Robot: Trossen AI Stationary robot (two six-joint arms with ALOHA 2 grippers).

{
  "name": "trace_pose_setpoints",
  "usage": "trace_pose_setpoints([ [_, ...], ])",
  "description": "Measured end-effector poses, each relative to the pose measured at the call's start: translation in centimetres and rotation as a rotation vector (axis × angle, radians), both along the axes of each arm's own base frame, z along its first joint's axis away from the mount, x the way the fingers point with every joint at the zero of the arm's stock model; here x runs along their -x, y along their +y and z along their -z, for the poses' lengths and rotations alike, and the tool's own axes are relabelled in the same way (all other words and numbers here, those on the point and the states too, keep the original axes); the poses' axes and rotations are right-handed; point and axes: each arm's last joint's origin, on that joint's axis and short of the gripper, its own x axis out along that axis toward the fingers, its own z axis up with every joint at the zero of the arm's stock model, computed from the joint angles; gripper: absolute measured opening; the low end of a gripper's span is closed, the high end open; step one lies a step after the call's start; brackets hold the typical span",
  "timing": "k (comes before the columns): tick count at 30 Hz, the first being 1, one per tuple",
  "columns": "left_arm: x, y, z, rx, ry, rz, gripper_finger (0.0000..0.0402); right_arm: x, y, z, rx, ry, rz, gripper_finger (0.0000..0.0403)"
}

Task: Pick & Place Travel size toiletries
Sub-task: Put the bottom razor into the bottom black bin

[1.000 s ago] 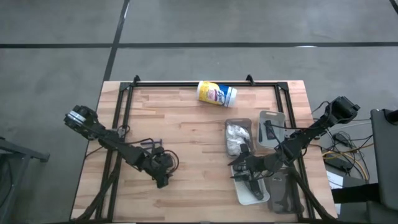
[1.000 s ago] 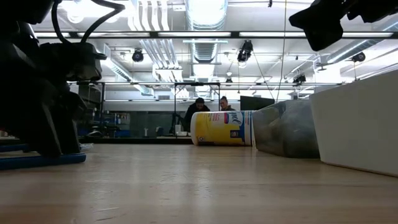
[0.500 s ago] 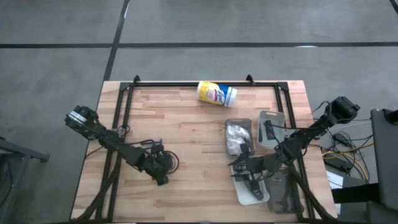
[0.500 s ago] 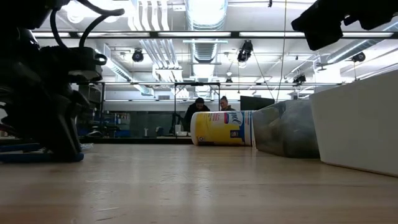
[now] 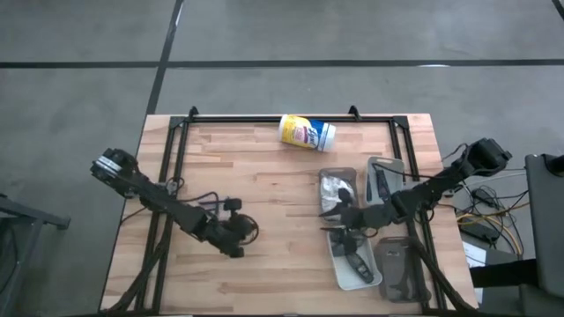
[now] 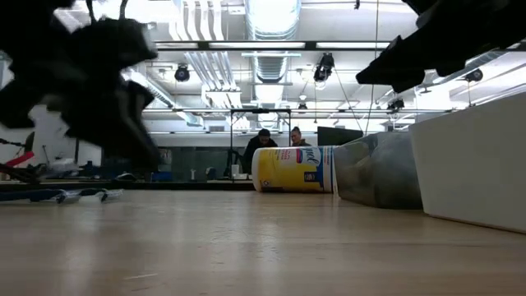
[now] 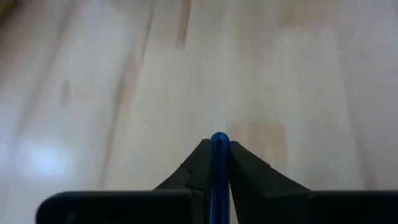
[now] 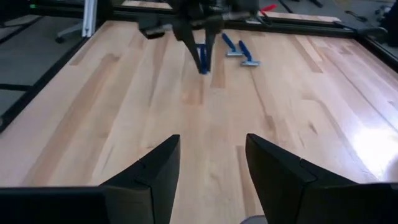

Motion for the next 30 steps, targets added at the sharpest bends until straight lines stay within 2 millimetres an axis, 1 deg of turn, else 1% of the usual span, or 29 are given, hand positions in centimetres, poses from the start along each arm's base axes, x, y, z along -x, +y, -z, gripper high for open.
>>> trace_pose_setpoints([
  [3, -0.4, 0.3, -1.5, -0.056, -0.071, 0.048, 0.0032, -0.2, -0.5, -0.1, -0.007, -0.006, 0.022, 0.0170],
  [5, -0.8, 0.5, -2.8, -0.080, -0.151, 0.086, 0.0030, -0.4, -0.8, -0.1, -0.012, -0.014, 0.036, 0.0166],
  [8, -1.3, 0.9, -4.5, -0.106, -0.268, 0.115, 0.0032, -0.7, -1.3, -0.5, -0.031, -0.055, 0.059, 0.0163],
  [11, -1.8, 1.4, -5.7, -0.128, -0.369, 0.123, 0.0037, -1.0, -1.6, -0.9, -0.049, -0.098, 0.077, 0.0162],
  [14, -2.2, 1.8, -6.6, -0.139, -0.457, 0.115, 0.0037, -1.3, -1.9, -1.1, -0.061, -0.127, 0.090, 0.0171],
  [19, -3.0, 2.3, -7.8, -0.125, -0.597, 0.080, 0.0035, -2.2, -1.7, -0.3, -0.071, -0.151, 0.095, 0.0199],
  [24, -3.8, 3.1, -8.8, -0.116, -0.733, 0.035, 0.0035, -3.8, -1.4, 1.1, -0.087, -0.210, 0.103, 0.0227],
  [30, -4.2, 3.6, -9.4, -0.087, -0.824, 0.006, 0.0037, -7.0, -0.7, 2.5, -0.057, -0.254, 0.105, 0.0251],
])
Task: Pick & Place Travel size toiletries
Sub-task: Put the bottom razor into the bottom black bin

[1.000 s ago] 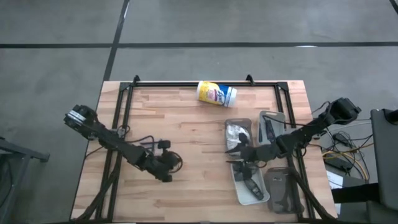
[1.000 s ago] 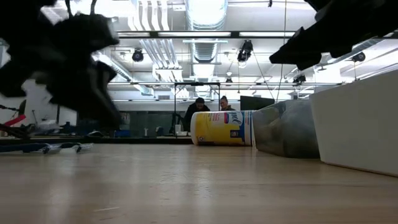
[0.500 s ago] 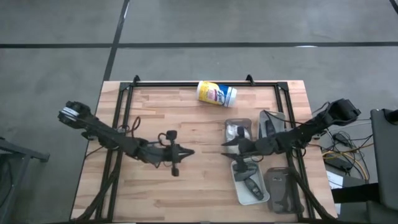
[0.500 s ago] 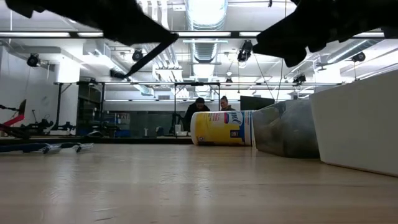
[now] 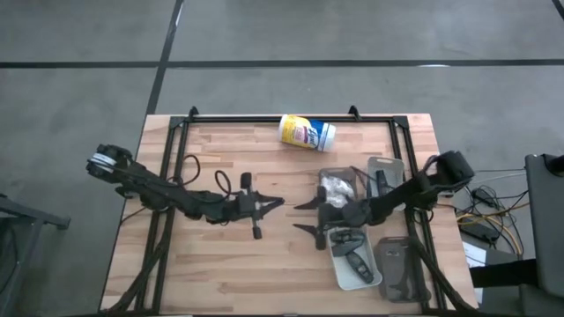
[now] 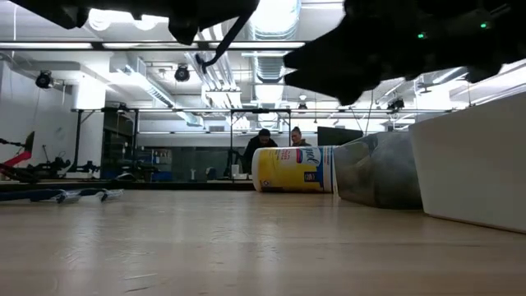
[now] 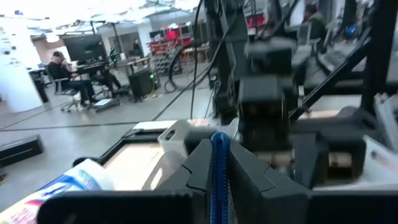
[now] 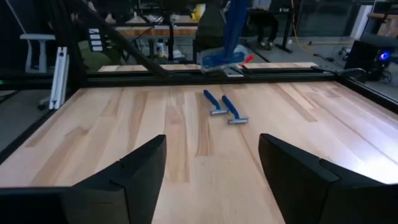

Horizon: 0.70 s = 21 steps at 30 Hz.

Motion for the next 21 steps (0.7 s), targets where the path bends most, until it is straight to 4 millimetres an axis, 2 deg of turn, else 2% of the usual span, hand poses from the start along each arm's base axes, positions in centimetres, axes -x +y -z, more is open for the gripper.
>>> trace_pose_setpoints([
  [5, 0.0, -0.1, -0.3, 0.023, -0.034, 0.062, 0.0038, -2.8, 0.6, 0.0, 0.024, -0.016, 0.003, 0.0263],
  [9, 0.0, -0.2, -0.3, 0.037, -0.038, 0.095, 0.0038, -4.0, 0.4, -0.7, 0.016, -0.032, -0.012, 0.0265],
  [21, -0.6, -0.5, 0.0, 0.058, -0.093, 0.141, 0.0039, -5.0, -0.6, -2.0, 0.004, -0.059, -0.023, 0.0222],
])
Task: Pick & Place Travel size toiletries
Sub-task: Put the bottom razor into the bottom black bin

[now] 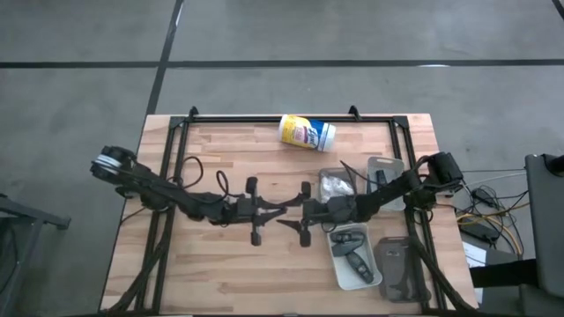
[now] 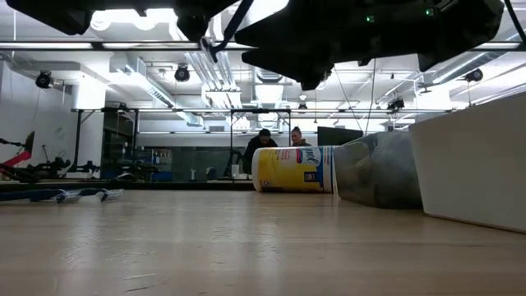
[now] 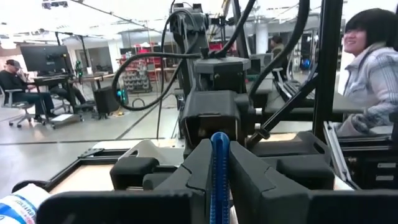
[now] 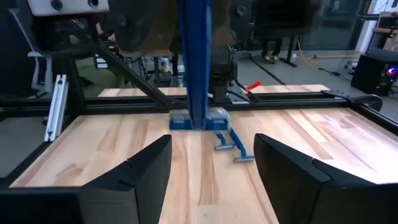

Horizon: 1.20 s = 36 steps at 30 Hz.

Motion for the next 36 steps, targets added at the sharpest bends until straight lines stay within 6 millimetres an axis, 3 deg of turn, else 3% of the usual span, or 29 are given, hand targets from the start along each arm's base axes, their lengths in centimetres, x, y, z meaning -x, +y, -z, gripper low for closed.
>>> trace_pose_setpoints([
  [16, -2.1, -0.6, 1.1, 0.000, -0.040, -0.007, 0.0039, 0.0, 0.0, 0.1, -0.006, 0.010, -0.004, 0.0171],
  [30, -2.2, -0.6, 1.5, -0.012, -0.003, -0.009, 0.0039, 0.0, 0.2, 0.4, 0.006, 0.037, -0.053, 0.0024],
  [36, -2.2, -0.6, 1.8, -0.021, 0.031, -0.008, 0.0040, 0.0, 0.2, 0.6, -0.005, 0.062, -0.051, 0.0034],
])
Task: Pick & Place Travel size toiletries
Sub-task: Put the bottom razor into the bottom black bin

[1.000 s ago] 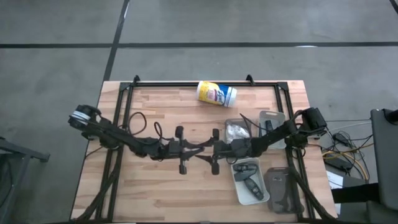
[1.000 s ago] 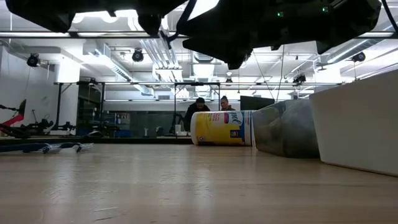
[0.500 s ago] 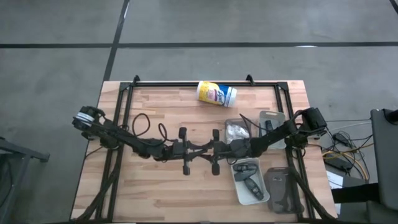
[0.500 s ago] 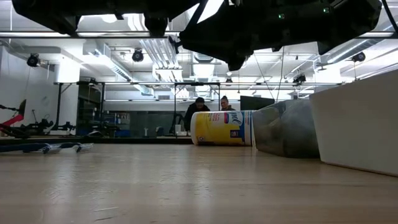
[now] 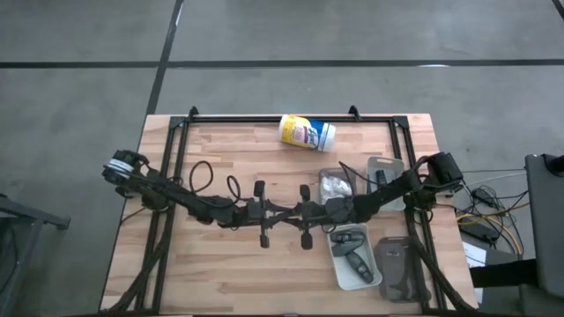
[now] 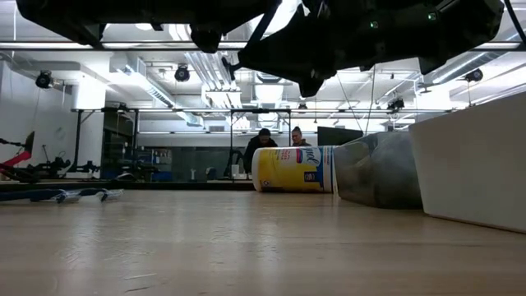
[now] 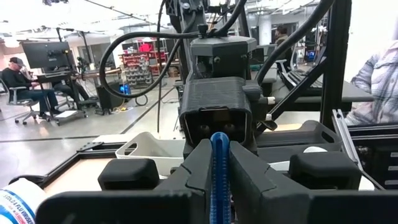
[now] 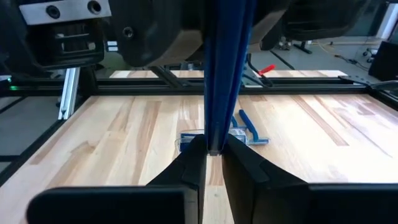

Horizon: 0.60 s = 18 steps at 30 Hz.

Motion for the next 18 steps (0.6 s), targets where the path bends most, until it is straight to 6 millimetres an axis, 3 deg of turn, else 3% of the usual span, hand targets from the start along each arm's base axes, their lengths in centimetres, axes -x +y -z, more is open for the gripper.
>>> trace_pose_setpoints([
  [18, 0.51, 0.15, 0.00, -0.033, 0.100, -0.010, 0.0153, 0.07, -0.01, -0.16, -0.019, 0.012, 0.002, 0.0030],
])
